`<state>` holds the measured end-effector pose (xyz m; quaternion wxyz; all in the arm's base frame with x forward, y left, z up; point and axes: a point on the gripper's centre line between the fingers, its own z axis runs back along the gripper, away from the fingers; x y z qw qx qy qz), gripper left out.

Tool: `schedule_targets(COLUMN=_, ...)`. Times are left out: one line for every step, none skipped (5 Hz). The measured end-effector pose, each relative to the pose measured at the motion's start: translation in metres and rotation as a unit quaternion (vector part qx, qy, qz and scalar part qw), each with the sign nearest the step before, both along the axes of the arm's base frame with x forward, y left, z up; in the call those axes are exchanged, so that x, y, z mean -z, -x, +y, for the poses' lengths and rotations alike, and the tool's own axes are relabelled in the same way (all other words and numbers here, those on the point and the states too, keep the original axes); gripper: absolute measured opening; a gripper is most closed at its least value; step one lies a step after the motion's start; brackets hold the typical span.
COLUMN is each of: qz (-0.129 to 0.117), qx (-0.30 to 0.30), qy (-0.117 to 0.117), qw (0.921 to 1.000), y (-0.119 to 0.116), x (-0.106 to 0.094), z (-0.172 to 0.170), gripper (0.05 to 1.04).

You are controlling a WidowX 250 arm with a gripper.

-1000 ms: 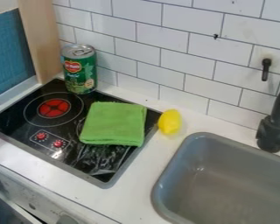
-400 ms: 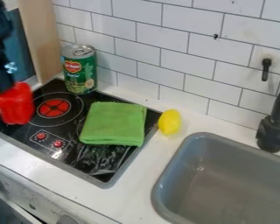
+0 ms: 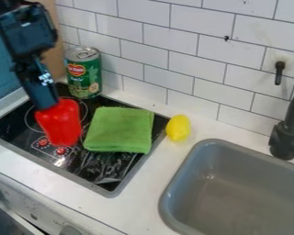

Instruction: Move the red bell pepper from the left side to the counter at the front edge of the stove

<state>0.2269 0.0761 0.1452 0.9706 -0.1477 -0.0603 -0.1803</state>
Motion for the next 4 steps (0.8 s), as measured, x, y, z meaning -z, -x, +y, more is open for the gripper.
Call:
schedule_targets(qz=0.008, qx=0.002, qy=0.0, qw=1.0, y=0.004, x=0.007, z=-0.014, gripper=0.109)
schedule_targets(qz=0.019, qx=-0.008, qy=-0.017, qw=0.9996, y=0.009, x=0.022, z=-0.017, gripper=0.109)
schedule_targets(qz=0.017, qx=-0.015, qy=-0.035, qw=0.9991, y=0.015, x=0.043, z=-0.016, gripper=0.109)
schedule_targets(qz=-0.013, qx=-0.018, qy=-0.034, qw=0.9992, y=0.015, x=0.056, z=-0.013, gripper=0.109)
